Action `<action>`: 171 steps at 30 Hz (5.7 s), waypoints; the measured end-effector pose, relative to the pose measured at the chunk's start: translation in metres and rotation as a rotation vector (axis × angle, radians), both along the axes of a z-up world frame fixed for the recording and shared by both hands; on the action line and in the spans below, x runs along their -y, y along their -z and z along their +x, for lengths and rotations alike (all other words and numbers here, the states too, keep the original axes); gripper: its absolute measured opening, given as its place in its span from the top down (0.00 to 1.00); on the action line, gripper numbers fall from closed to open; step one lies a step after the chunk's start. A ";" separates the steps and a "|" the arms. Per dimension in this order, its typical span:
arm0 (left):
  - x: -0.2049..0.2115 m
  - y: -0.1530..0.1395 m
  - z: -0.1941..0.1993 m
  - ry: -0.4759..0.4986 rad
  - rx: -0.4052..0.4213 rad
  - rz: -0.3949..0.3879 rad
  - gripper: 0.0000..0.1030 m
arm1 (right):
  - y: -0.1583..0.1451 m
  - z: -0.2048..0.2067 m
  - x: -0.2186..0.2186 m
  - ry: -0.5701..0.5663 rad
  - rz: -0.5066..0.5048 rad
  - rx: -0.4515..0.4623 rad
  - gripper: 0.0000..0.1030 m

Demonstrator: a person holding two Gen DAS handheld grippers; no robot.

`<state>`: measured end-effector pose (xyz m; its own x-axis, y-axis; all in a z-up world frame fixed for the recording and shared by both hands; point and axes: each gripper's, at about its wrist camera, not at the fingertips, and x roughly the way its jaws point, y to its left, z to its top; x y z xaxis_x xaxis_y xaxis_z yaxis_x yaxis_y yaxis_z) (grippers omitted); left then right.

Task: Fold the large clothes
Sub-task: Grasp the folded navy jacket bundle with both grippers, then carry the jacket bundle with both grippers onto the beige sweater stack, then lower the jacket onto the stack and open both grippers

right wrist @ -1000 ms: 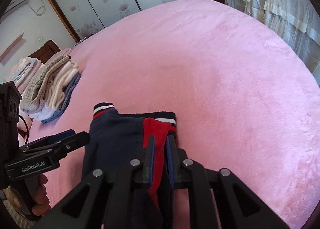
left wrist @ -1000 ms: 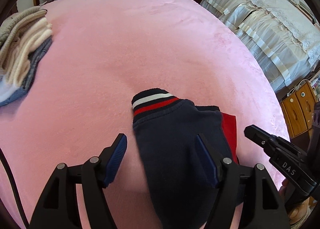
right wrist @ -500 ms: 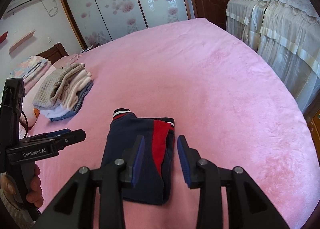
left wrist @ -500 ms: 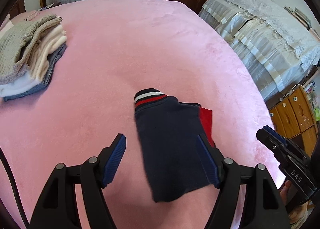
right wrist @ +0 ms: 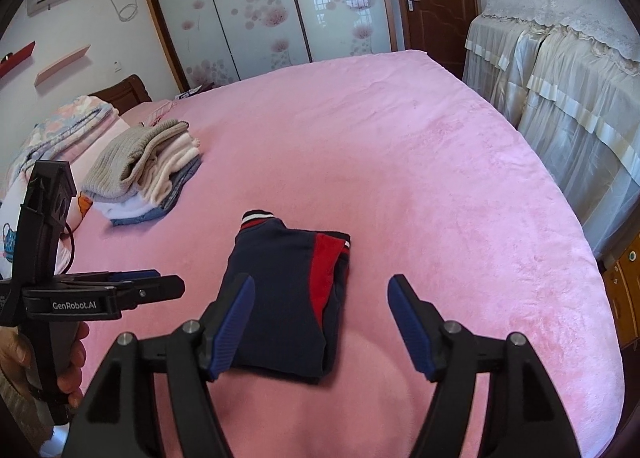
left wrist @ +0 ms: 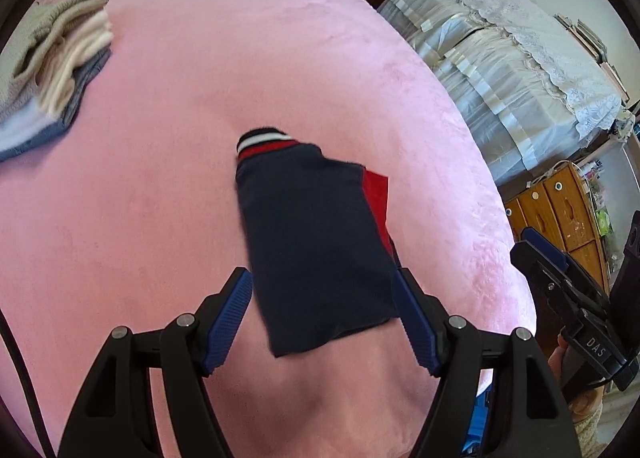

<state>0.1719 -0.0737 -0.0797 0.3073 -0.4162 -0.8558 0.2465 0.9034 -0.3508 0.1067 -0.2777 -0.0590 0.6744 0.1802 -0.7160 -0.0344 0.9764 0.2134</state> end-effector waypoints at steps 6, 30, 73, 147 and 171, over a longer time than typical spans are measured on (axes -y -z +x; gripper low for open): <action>-0.004 0.019 0.000 0.002 -0.048 0.029 0.21 | 0.014 0.004 0.000 -0.032 -0.017 -0.060 0.28; 0.001 0.125 0.047 0.013 -0.226 -0.074 0.21 | 0.123 0.056 0.003 -0.122 0.242 -0.307 0.25; 0.032 0.090 0.038 0.059 -0.142 -0.097 0.47 | 0.154 0.064 -0.002 -0.164 0.687 -0.329 0.69; -0.395 -0.023 0.364 -0.111 0.028 -0.039 0.38 | 0.023 0.405 -0.420 -0.368 0.615 -0.178 0.69; -0.334 -0.084 0.289 -0.147 0.079 0.160 0.11 | -0.048 0.344 -0.404 -0.340 0.349 -0.174 0.50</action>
